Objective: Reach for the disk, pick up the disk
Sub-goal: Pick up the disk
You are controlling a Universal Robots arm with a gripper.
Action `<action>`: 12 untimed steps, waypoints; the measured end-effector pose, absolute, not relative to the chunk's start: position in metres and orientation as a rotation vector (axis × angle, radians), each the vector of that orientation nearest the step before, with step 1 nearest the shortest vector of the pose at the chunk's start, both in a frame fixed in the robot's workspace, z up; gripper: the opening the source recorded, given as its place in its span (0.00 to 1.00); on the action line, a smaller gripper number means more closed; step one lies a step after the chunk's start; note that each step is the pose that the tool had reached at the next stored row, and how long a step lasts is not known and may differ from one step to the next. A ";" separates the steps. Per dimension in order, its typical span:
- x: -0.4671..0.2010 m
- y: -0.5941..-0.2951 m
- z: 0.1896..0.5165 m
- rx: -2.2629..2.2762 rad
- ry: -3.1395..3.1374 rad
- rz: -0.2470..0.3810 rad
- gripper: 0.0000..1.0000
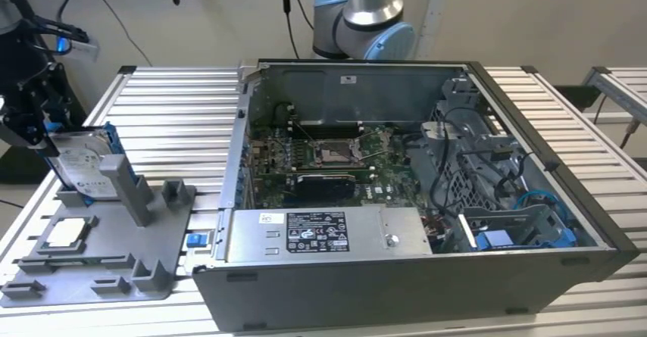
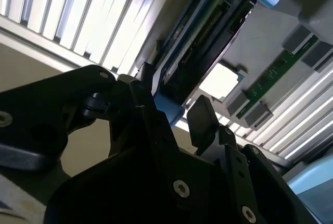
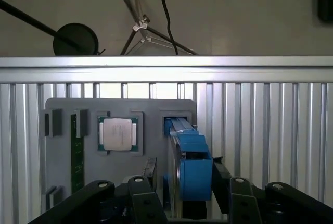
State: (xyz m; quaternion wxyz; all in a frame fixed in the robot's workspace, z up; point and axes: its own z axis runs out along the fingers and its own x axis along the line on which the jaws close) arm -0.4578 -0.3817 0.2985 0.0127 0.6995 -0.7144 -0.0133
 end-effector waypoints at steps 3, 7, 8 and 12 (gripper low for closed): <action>-0.458 -0.382 0.296 2.180 -2.226 -0.041 1.00; -0.458 -0.382 0.293 2.180 -2.226 -0.041 1.00; -0.458 -0.382 0.292 2.180 -2.226 -0.041 1.00; -0.458 -0.382 0.286 2.180 -2.226 -0.041 1.00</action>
